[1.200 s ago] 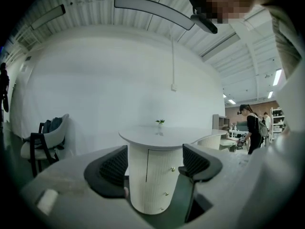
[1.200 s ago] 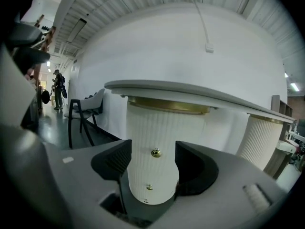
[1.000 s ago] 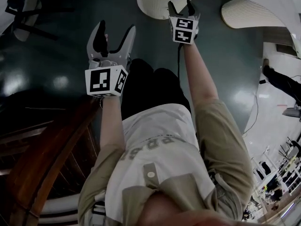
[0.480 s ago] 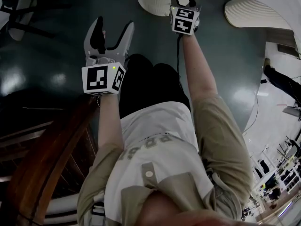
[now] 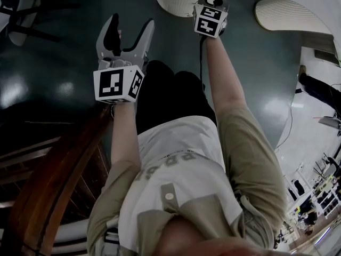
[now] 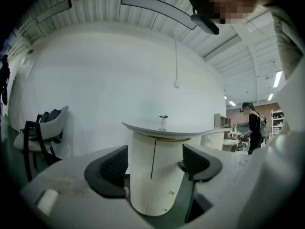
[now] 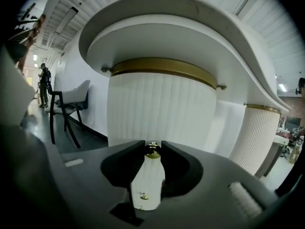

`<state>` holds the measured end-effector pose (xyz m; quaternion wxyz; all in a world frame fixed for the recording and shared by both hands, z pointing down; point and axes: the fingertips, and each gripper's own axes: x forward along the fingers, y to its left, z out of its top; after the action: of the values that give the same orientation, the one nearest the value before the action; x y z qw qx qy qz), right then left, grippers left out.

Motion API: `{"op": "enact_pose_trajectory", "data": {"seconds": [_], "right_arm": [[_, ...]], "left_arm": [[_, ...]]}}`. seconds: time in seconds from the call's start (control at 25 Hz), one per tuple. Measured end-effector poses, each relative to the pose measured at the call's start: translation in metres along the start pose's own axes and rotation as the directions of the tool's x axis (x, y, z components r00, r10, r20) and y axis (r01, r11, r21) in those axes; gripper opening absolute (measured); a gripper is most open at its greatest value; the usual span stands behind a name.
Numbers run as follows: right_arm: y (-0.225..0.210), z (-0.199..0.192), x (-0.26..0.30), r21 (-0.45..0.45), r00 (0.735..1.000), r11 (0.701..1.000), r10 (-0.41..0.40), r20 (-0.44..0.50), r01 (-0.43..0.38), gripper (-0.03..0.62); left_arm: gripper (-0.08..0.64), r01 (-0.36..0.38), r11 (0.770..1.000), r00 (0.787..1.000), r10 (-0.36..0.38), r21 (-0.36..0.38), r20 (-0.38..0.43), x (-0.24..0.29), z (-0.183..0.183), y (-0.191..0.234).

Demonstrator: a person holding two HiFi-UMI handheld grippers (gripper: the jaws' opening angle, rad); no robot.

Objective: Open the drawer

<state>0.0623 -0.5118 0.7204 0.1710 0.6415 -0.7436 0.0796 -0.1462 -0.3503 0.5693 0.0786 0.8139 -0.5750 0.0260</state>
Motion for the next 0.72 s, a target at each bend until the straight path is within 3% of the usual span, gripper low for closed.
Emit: {"op": "enact_pose_trajectory", "data": {"seconds": [0.72], "right_arm": [[-0.001, -0.003, 0.000, 0.010, 0.997, 0.998, 0.063, -0.038, -0.062, 0.106]], "left_arm": [[0.368, 0.018, 1.000, 1.000, -0.018, 0.002, -0.007, 0.014, 0.006, -0.012]]}}
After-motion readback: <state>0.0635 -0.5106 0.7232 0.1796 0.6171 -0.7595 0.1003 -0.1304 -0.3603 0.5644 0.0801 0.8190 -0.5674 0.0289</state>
